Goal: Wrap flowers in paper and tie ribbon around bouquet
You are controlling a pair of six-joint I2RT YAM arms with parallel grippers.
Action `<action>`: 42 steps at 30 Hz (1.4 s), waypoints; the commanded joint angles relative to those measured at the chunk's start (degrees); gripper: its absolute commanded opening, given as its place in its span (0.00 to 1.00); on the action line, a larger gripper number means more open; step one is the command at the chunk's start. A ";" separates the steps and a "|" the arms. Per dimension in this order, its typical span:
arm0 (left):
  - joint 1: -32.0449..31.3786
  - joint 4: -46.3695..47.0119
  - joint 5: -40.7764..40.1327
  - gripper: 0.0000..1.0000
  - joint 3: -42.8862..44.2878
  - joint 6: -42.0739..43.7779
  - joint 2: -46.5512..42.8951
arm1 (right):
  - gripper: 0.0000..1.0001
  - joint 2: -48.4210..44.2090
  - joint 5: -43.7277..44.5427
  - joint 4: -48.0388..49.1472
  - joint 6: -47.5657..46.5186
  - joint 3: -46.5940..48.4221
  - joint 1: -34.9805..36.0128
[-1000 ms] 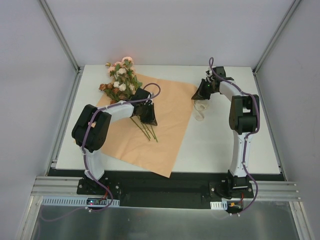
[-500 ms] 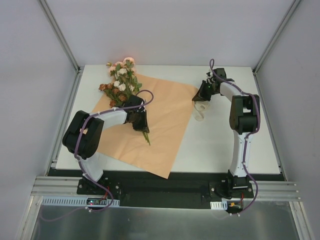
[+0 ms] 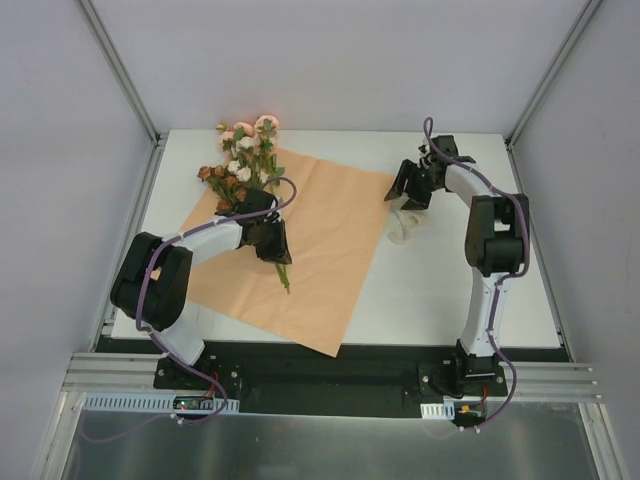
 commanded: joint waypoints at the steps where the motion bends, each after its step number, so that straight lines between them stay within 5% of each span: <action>1: 0.06 -0.94 6.11 0.19 0.70 -0.19 -8.60 | 0.70 -19.40 11.44 -6.83 -1.75 -11.19 2.85; 6: -0.02 0.54 12.00 0.27 -0.97 -0.89 -12.48 | 0.77 -36.97 11.31 -4.13 -0.52 -32.37 12.31; 12: -0.37 6.78 12.36 0.27 -8.43 -5.02 -16.88 | 0.79 -57.81 1.98 6.34 13.62 -58.40 27.07; 17: -0.55 9.52 5.97 0.29 -14.50 -7.92 -23.55 | 0.82 -66.79 14.46 2.50 16.54 -64.21 33.79; 23: 2.86 8.37 -8.82 0.31 -24.52 -18.72 -34.98 | 0.82 -65.13 6.91 8.61 19.16 -68.17 40.28; 26: 6.73 8.37 -7.86 0.16 -26.20 -19.45 -34.20 | 0.81 -63.11 8.04 11.95 21.01 -68.44 48.79; 33: 8.24 10.03 -6.80 0.08 -21.38 -15.84 -21.56 | 0.67 -54.06 2.69 26.65 28.04 -70.72 53.39; 42: 7.71 15.93 -0.39 0.14 -19.79 -14.61 -14.69 | 0.61 -45.88 -0.74 40.44 34.11 -74.15 53.57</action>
